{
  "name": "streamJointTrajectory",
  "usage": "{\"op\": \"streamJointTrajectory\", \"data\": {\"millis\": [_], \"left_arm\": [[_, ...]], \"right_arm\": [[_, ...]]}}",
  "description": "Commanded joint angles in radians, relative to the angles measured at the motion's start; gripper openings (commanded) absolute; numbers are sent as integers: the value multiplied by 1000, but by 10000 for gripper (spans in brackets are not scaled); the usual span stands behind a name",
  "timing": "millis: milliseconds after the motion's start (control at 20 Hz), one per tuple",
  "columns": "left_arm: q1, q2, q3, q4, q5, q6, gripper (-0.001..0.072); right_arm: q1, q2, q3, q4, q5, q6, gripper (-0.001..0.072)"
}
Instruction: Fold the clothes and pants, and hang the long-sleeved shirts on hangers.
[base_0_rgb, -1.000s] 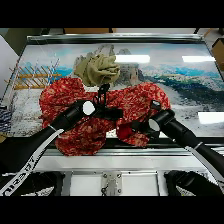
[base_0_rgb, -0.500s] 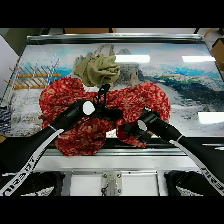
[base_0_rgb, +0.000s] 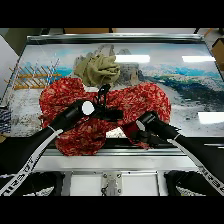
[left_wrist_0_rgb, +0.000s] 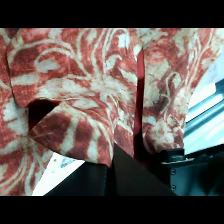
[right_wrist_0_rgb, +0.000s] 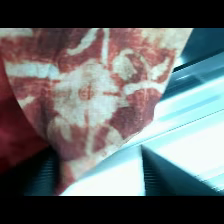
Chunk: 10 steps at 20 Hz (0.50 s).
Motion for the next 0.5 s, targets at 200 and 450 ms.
{"op": "streamJointTrajectory", "data": {"millis": [200, 450], "left_arm": [[1, 133, -3, 3, -85, 6, 13], [-108, 203, -3, 3, -131, 8, 13]], "right_arm": [[-63, 162, 35, -25, -25, -288, 78], [-247, 390, 219, -23, 88, -486, 13]]}}
